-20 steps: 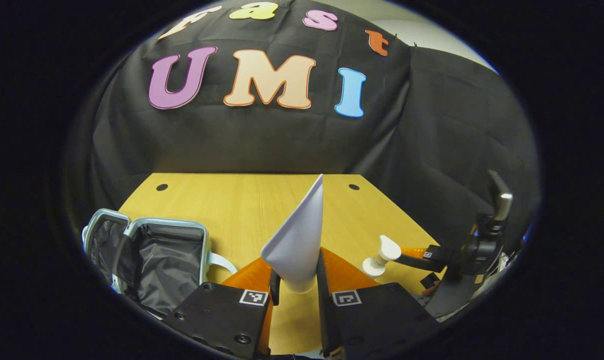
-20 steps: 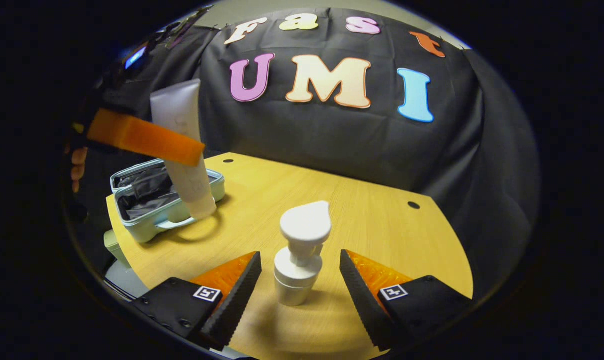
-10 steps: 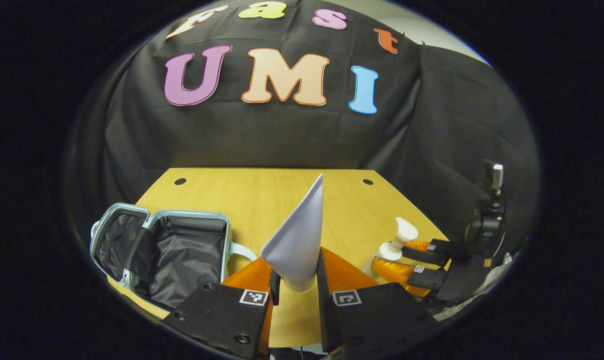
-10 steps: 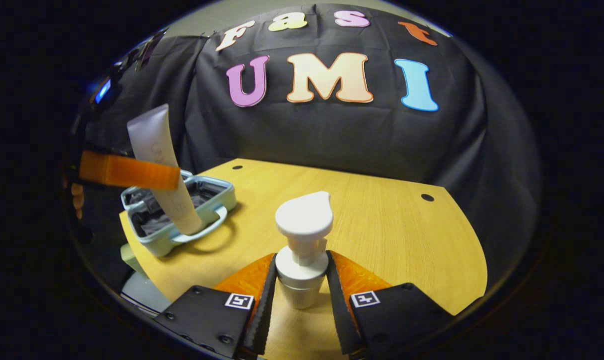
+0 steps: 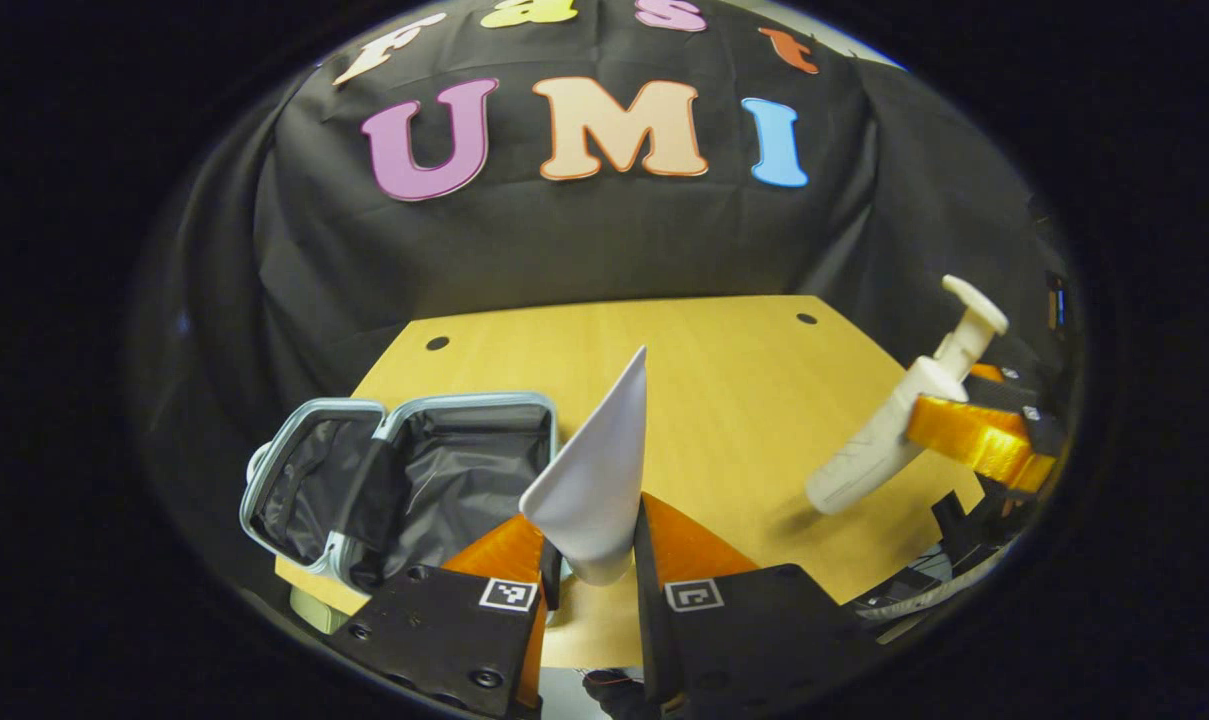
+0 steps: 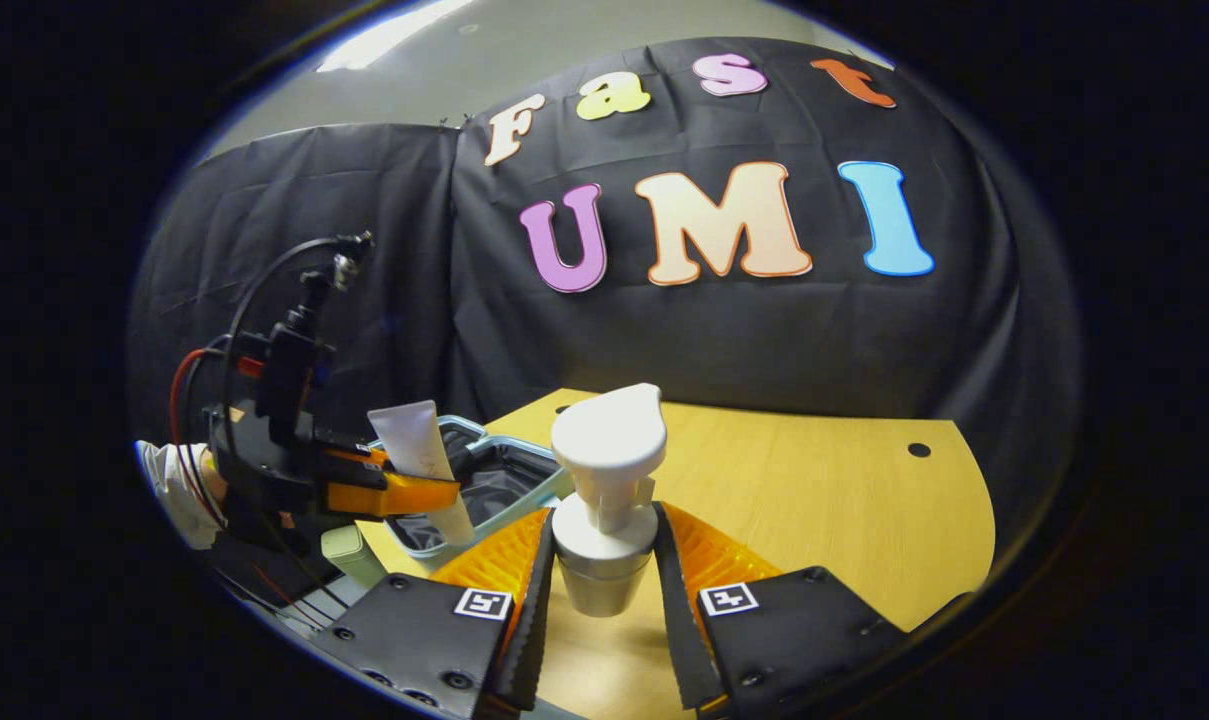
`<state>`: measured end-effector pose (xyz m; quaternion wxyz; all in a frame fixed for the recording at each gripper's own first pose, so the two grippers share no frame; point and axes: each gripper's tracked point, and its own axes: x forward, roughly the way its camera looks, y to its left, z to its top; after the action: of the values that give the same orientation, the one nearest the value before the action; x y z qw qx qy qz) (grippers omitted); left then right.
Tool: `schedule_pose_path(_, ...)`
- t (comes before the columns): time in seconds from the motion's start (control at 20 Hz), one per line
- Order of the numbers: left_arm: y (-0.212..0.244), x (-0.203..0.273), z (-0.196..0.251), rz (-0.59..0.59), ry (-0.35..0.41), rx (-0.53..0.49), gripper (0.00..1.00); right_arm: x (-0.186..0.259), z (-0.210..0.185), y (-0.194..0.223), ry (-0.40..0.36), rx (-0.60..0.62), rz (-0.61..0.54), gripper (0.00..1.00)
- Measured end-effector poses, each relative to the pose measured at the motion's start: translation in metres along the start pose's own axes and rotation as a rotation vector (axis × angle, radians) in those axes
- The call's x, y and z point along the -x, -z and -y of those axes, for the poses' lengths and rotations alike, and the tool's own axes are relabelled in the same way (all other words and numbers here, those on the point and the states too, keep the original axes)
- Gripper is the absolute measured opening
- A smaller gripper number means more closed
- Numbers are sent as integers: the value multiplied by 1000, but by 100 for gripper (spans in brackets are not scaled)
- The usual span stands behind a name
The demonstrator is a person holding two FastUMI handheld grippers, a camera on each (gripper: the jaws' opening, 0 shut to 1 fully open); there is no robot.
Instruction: First open the suitcase, pack the skin care products into it, and then close the suitcase.
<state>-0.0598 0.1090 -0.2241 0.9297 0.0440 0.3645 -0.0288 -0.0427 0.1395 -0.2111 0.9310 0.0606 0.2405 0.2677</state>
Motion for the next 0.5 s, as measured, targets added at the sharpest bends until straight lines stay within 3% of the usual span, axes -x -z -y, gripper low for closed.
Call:
schedule_pose_path(0.25,19,-16,-74,-107,-62,-35,32,-19,-29,4,25,1,3,54)
schedule_pose_path(0.5,56,-57,-130,-266,-38,-23,32,-52,-71,6,59,-26,-13,53)
